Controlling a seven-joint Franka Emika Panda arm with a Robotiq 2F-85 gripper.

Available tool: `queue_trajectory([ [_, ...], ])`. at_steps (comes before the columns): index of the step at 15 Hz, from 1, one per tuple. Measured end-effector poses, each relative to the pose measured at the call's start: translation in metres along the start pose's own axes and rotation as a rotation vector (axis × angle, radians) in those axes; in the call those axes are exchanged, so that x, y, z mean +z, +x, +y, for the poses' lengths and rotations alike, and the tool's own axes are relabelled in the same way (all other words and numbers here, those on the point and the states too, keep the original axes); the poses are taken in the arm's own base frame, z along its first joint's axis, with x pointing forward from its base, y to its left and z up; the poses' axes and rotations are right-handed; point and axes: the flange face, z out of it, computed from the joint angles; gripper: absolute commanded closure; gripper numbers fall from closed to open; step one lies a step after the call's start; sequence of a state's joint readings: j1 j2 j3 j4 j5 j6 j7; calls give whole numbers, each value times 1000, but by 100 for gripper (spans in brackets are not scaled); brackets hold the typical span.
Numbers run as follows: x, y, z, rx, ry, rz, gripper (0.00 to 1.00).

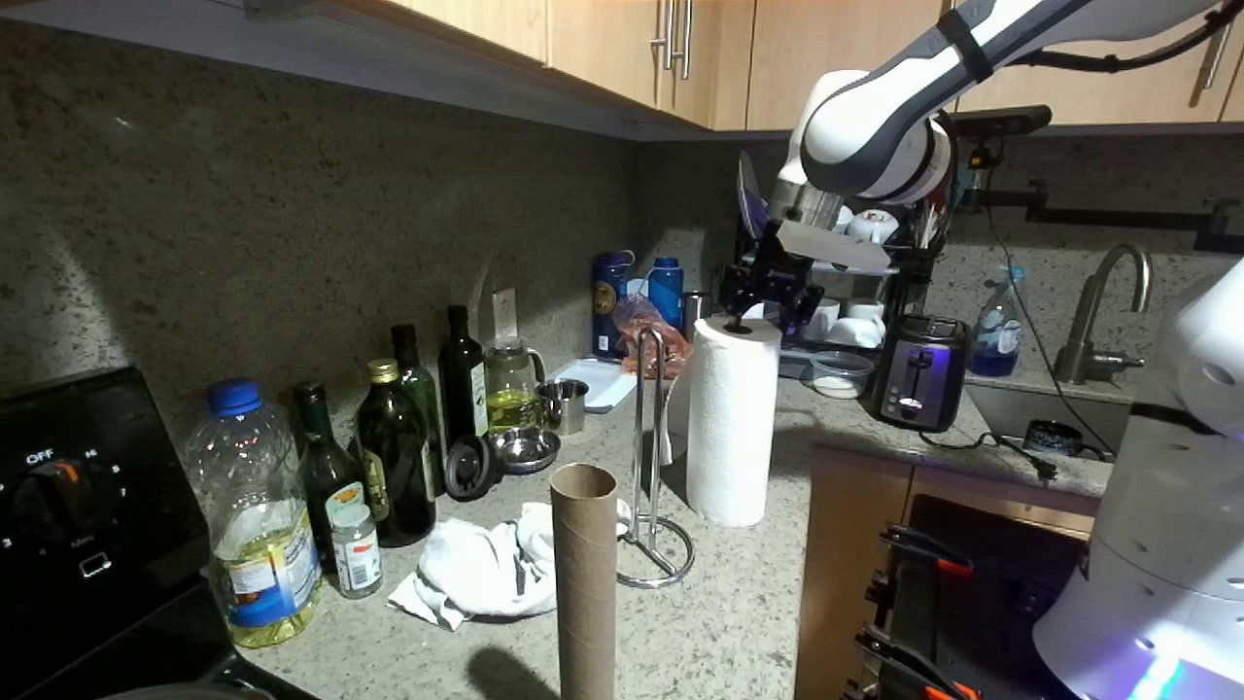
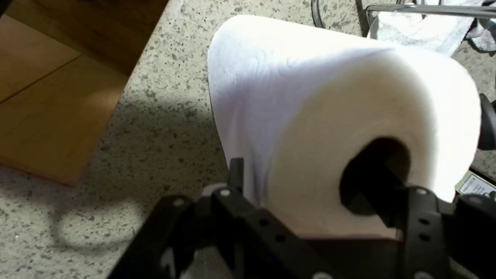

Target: Replace the paper towel roll with the core on the stand

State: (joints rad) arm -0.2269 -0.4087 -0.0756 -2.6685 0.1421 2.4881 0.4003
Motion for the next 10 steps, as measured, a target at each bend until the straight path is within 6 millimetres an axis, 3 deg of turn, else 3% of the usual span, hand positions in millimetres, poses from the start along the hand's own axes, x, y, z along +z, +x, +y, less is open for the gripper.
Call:
queue_trajectory([
  [5,-9,-2,-6,-20,7,22,0],
  [10,-37,-9,-19,-66,31,85,0],
])
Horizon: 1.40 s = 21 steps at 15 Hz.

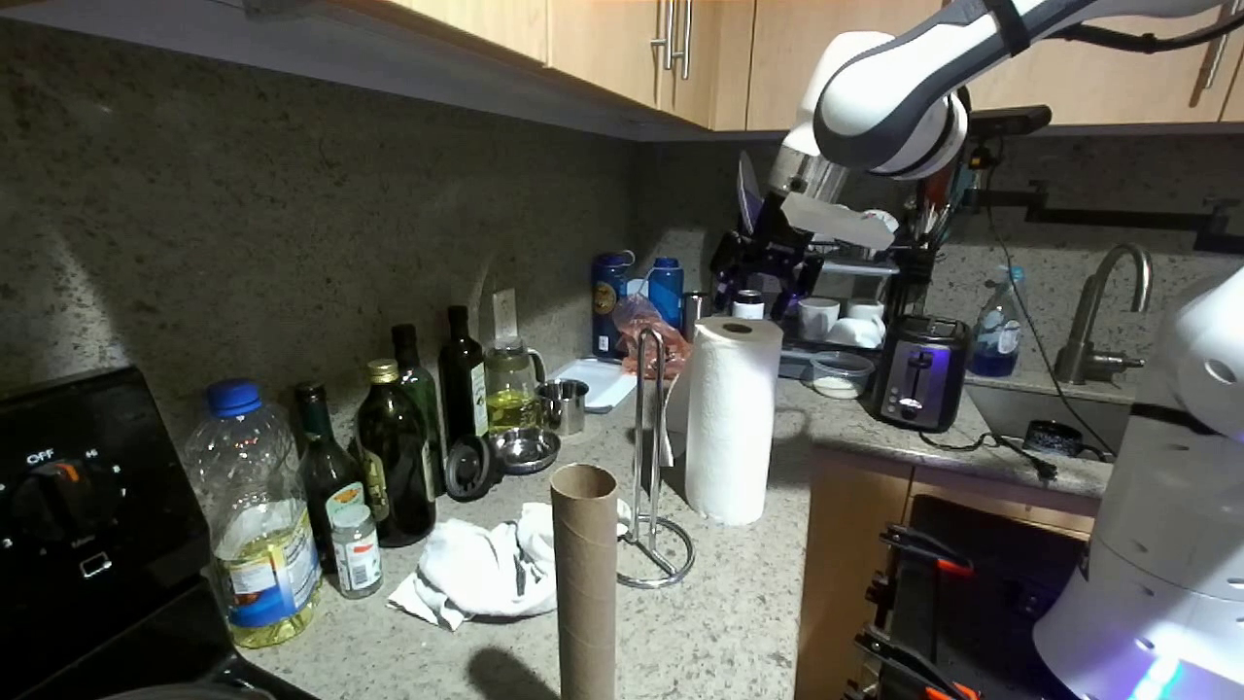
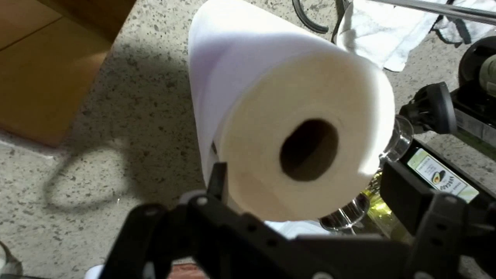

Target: Replace the paper towel roll with the core on the stand

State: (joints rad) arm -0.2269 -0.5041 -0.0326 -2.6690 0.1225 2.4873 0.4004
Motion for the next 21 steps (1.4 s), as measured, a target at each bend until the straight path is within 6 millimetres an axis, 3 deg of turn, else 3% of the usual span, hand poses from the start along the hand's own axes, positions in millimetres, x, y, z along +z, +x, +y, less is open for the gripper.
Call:
queue_trajectory([
  [10,-48,-33,-38,-154,16,123,0],
  [21,-61,-92,-70,-335,53,146,0],
])
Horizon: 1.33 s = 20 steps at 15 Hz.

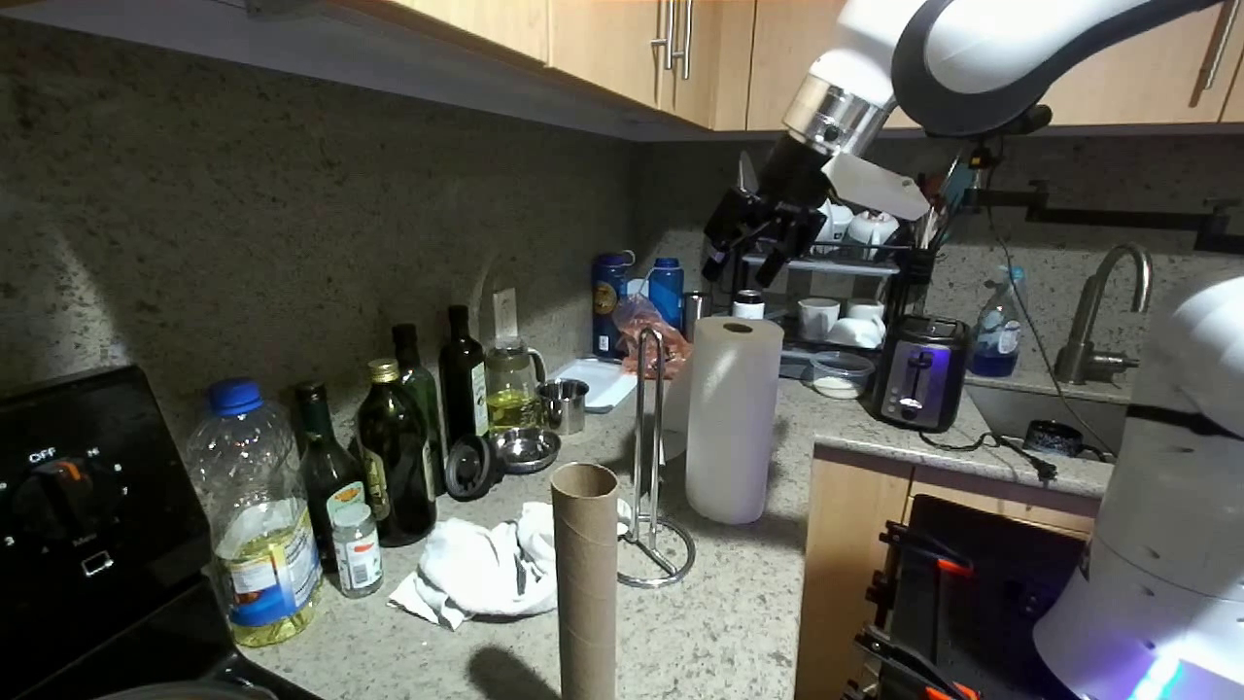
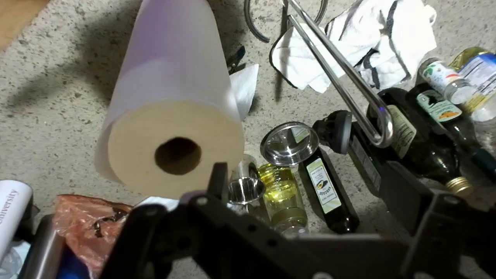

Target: Replace the paper towel roll with the core on the stand

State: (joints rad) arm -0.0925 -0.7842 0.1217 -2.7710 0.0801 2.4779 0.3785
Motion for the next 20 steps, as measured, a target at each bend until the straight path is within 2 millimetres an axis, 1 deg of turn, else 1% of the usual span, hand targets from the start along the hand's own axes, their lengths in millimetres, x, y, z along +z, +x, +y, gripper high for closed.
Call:
queue_trajectory([
  [2,-7,-6,-11,-47,19,11,0],
  [6,-21,-22,-40,-167,80,18,0],
  [9,-25,-35,-59,-249,126,5,0],
  [12,-26,-47,-74,-320,162,-22,0],
  [15,-19,-58,-85,-373,190,-65,0],
  [20,5,-70,-105,-459,223,-156,0],
])
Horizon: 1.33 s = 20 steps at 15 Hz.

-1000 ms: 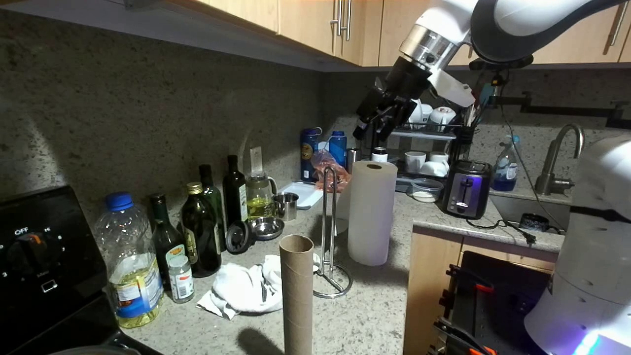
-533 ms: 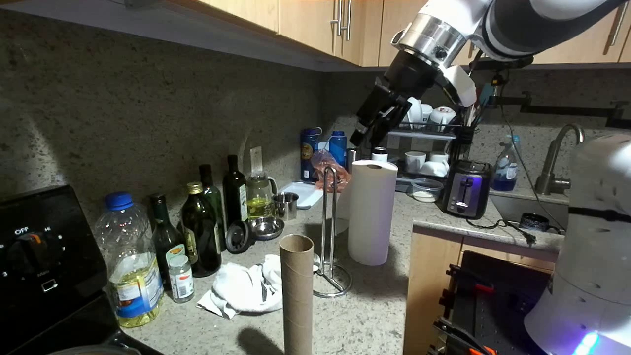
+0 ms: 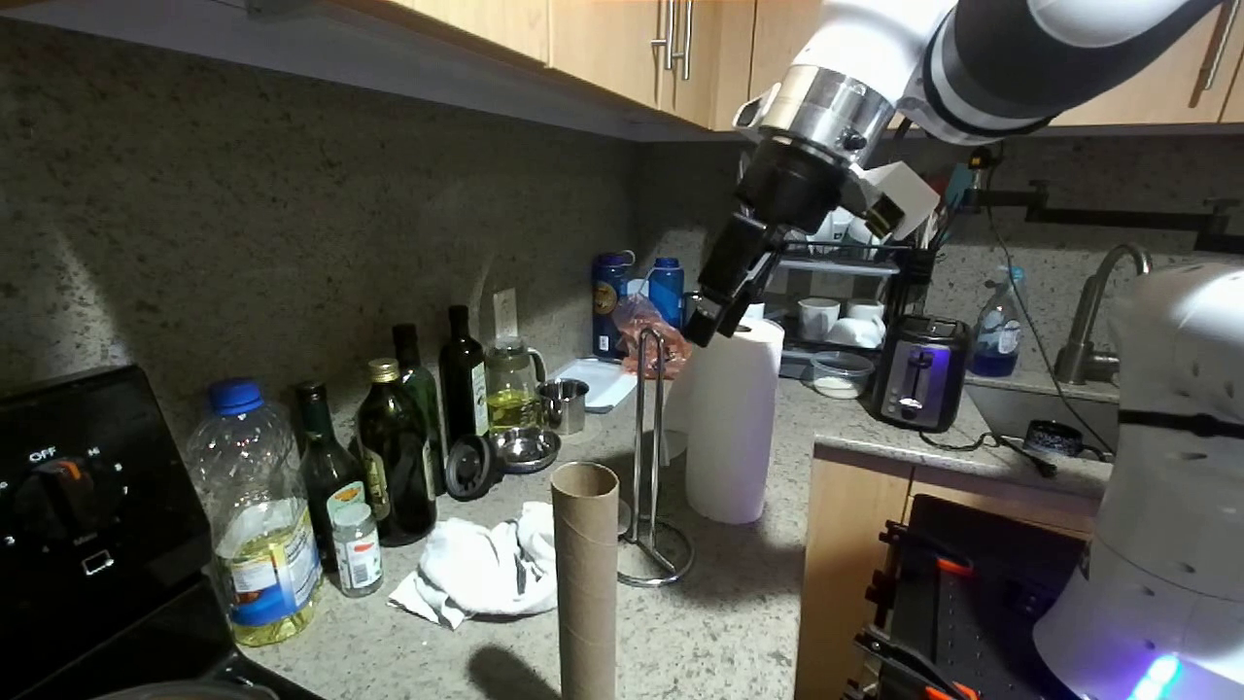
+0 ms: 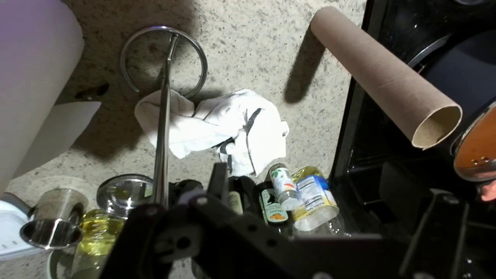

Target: Replace the paper towel roll with the core on the stand

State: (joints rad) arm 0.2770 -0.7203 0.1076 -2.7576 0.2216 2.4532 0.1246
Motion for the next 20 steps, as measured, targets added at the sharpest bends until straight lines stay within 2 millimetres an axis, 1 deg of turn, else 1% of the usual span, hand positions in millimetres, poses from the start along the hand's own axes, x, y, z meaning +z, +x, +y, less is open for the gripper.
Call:
queue_trajectory([
  [4,17,7,-14,-73,27,-55,0],
  [6,21,11,-18,-92,30,-68,0],
  [15,22,13,-19,-93,31,-74,0],
  [20,23,10,-28,-72,87,-85,0],
])
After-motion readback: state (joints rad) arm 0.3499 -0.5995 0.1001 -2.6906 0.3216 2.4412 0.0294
